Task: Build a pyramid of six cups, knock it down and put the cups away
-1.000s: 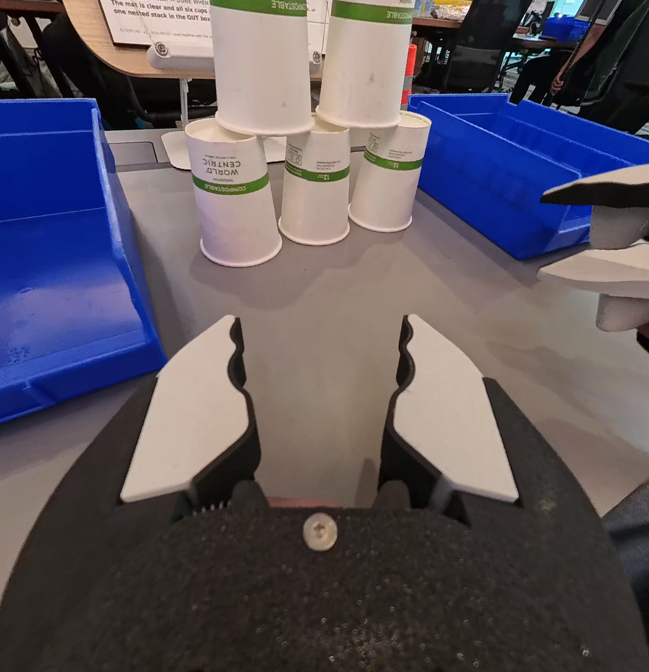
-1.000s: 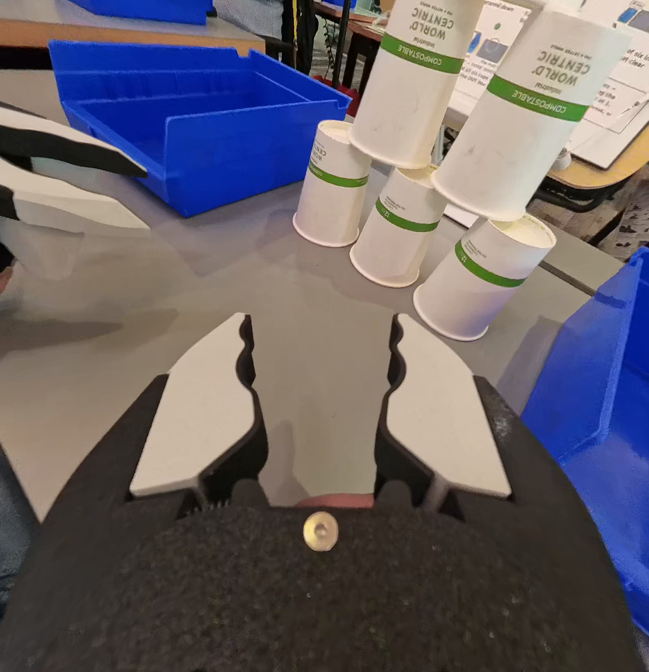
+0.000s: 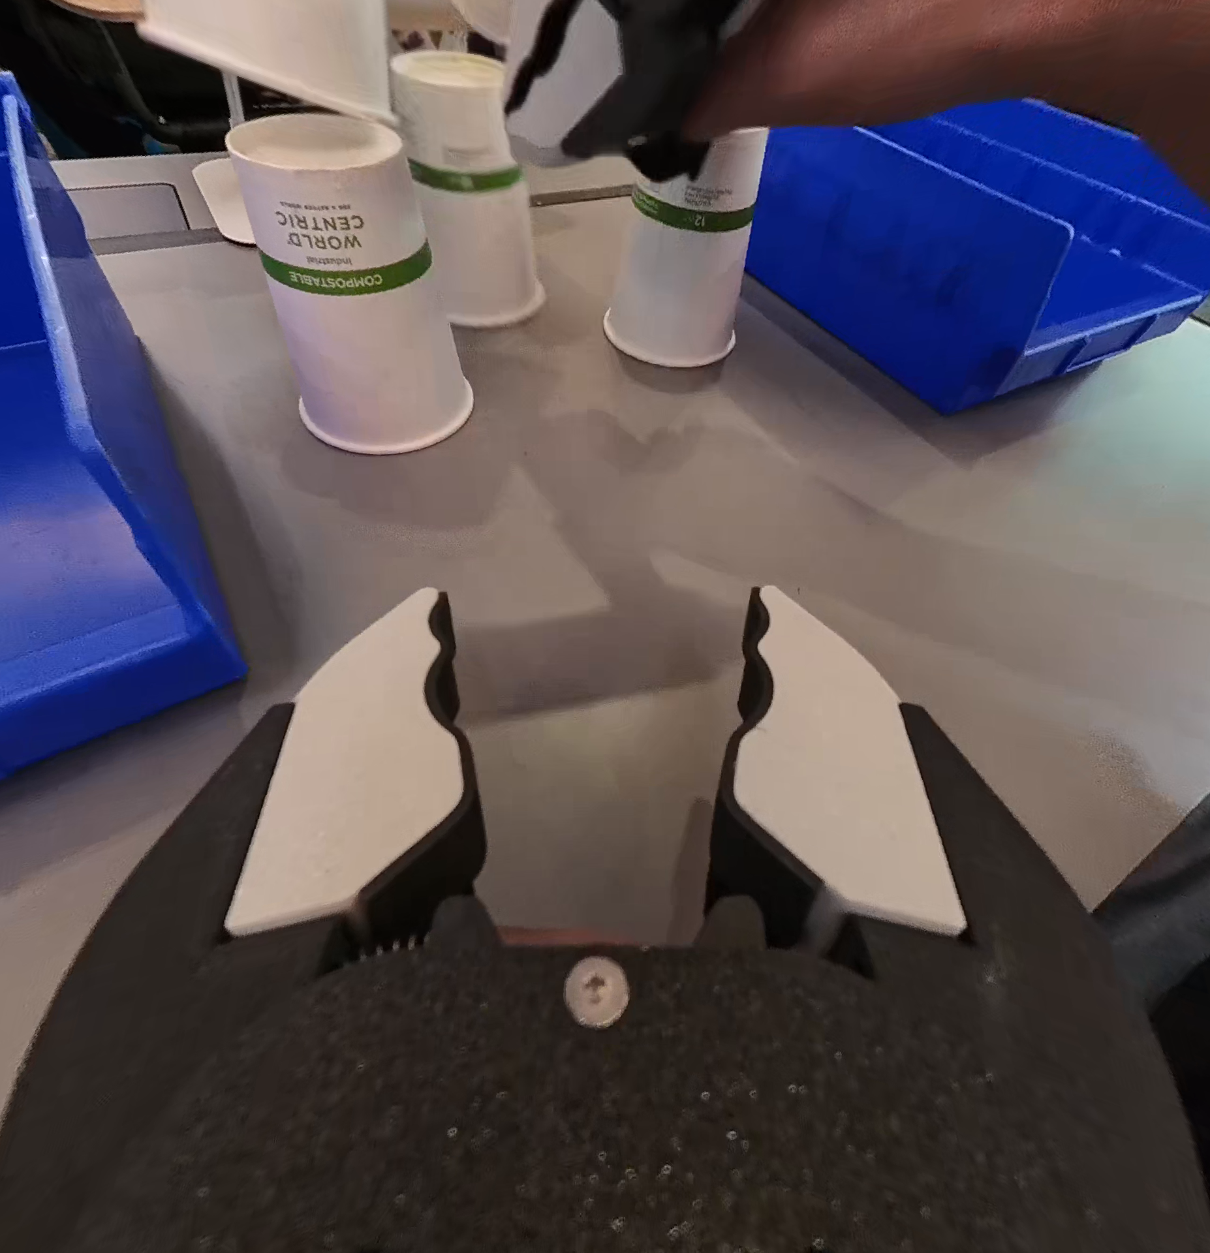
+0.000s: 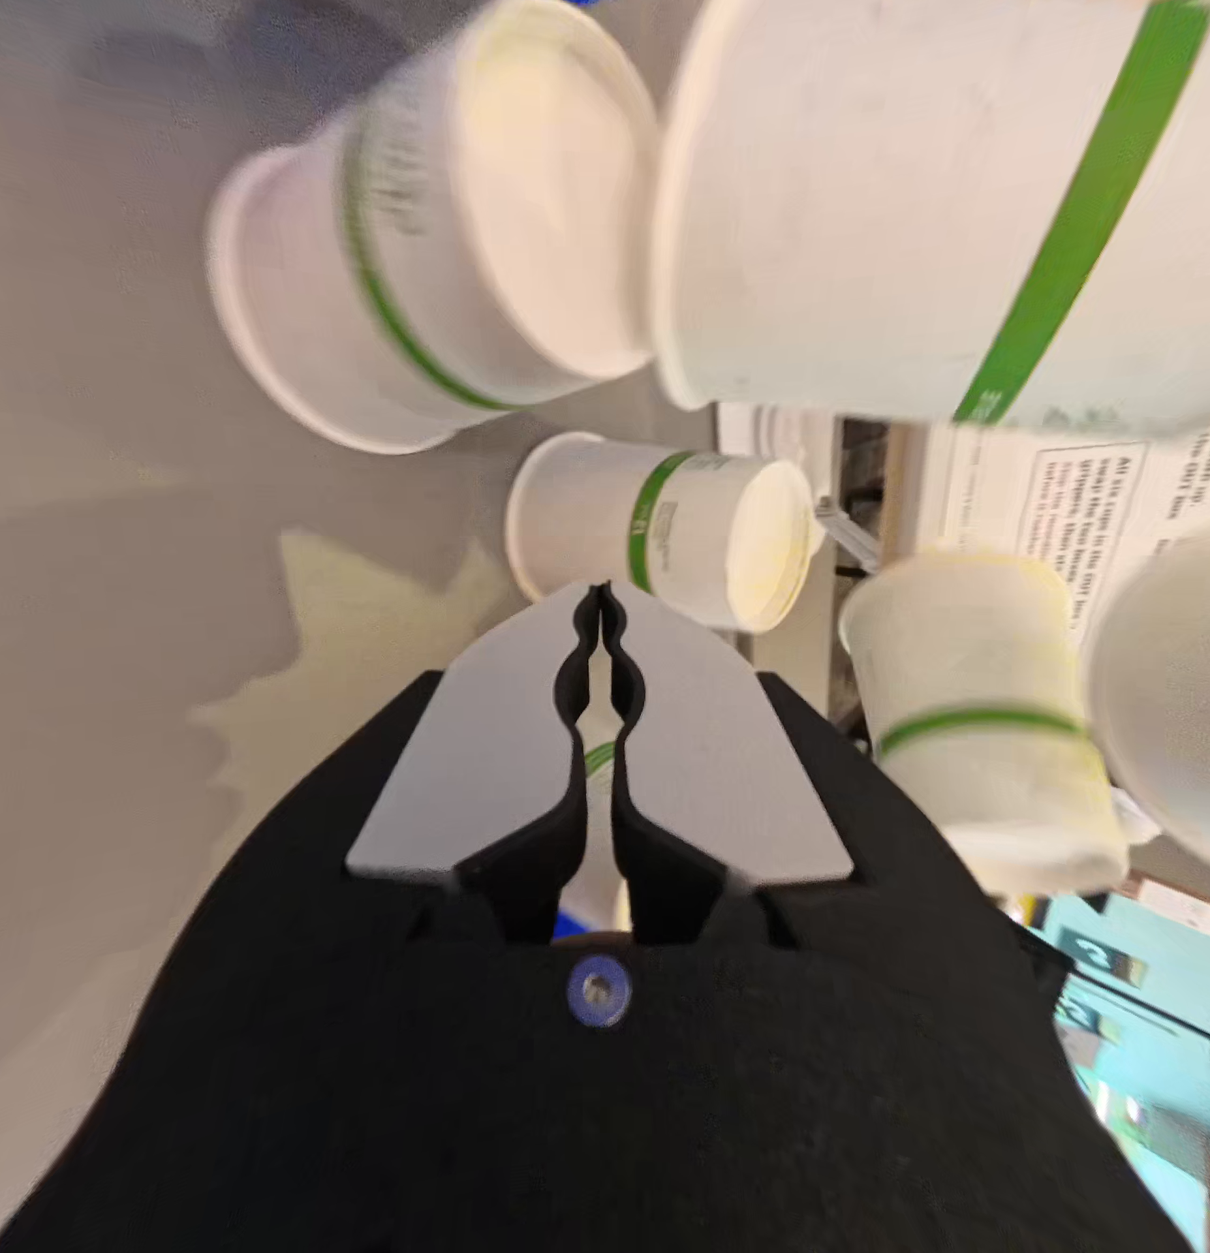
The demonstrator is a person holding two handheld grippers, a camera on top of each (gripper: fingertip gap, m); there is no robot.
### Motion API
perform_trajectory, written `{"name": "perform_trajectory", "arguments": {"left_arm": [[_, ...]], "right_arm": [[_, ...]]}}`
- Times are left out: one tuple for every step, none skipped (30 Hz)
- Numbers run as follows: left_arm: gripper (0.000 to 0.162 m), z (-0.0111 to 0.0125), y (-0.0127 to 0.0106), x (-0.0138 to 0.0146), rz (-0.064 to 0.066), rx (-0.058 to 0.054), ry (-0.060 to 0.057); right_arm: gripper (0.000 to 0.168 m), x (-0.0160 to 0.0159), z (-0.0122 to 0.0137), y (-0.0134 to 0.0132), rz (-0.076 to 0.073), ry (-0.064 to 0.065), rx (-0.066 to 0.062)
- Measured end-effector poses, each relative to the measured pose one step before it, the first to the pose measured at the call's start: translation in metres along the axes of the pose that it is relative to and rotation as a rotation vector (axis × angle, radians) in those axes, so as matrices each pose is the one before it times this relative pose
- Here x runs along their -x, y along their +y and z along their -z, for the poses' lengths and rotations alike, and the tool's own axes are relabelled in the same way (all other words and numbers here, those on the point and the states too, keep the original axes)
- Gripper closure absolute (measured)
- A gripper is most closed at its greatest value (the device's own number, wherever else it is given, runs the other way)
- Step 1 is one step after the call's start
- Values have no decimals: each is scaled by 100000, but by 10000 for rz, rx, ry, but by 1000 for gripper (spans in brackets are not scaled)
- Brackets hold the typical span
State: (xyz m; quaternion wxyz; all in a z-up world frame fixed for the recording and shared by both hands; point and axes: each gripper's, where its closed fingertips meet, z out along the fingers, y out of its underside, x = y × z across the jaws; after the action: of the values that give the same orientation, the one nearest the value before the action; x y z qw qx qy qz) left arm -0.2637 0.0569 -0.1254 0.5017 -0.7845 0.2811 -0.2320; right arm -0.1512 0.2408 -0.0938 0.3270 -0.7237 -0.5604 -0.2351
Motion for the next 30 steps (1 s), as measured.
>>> {"name": "perform_trajectory", "arguments": {"left_arm": [[81, 101, 124, -40, -60, 22, 16], [81, 144, 140, -68, -29, 32, 37], [81, 155, 109, -66, 19, 19, 29], [81, 163, -13, -76, 63, -27, 31], [81, 108, -21, -167, 51, -27, 74], [81, 25, 47, -163, 4, 15, 43], [81, -23, 97, -111, -42, 48, -9], [81, -22, 97, -145, -77, 54, -2], [81, -11, 47, -136, -86, 34, -6], [80, 8, -27, -78, -60, -12, -44], [81, 18, -65, -76, -39, -29, -26], [81, 19, -42, -48, -19, -12, -20], [81, -13, -30, 35, 17, -15, -53], [81, -31, 11, -7, 39, 4, -5], [80, -39, 46, -61, 57, 34, 49], [80, 2, 38, 15, 74, 22, 8], [80, 59, 2, 27, 65, -5, 15], [80, 131, -51, 12, 43, -46, 33], [80, 189, -112, 39, 47, -75, 23], [79, 238, -99, 87, 46, -66, 8], [79, 278, -54, 80, 18, -68, 32], [79, 292, 28, 127, -15, -54, 19], [79, 281, 98, 235, -9, 4, -40], [79, 269, 25, 214, 6, -28, -1], [79, 250, -38, 87, 21, -71, 82], [79, 194, 9, 113, 33, -21, 59], [79, 126, 62, 161, 27, 14, 5], [79, 63, 35, 77, 6, 15, 36], [79, 14, -12, -60, 2, 1, 93], [79, -32, -21, -55, 12, 4, 46]], "right_arm": [[168, 1608, 1210, -72, 72, -81, -392], [168, 2022, 1374, -21, 152, -122, -471], [168, 2009, 1430, 54, 32, -42, -434], [168, 2014, 1460, 101, -133, -84, -401], [168, 2186, 1465, 155, -333, -241, -355], [168, 2113, 1430, 233, -451, -247, -298], [168, 1814, 1373, 230, -562, -114, -366], [168, 1667, 1313, 118, -597, -134, -518], [168, 1356, 1206, 187, -647, -75, -520], [166, 985, 1081, 222, -805, 0, -520], [164, 767, 890, 175, -803, -60, -530], [159, 281, 744, 319, -665, 88, -427], [154, -375, 636, 350, -621, 360, -389], [148, -521, 530, 324, -502, 292, -349], [137, -672, 470, 290, -385, 273, -177], [127, -825, 495, 222, -373, 293, -12], [121, -797, 522, -21, -352, 235, -70], [114, -767, 519, -247, -353, 229, -257], [103, -775, 556, -260, -421, 235, -326], [98, -466, 564, -130, -458, 28, -296], [96, -199, 475, -48, -417, -129, -290], [90, -165, 356, -8, -274, -89, -270], [87, -63, 232, 92, -100, -91, -137], [87, 19, 83, 145, 19, -106, -12], [87, -164, -15, 113, 44, 57, 19], [87, -128, -83, 75, 42, 58, 37], [87, 49, -97, 128, 68, -45, 72], [87, 31, -82, 136, 91, -13, 79], [89, -82, -2, 32, 100, 85, 18], [91, -104, 61, -56, 98, 91, -57]]}}
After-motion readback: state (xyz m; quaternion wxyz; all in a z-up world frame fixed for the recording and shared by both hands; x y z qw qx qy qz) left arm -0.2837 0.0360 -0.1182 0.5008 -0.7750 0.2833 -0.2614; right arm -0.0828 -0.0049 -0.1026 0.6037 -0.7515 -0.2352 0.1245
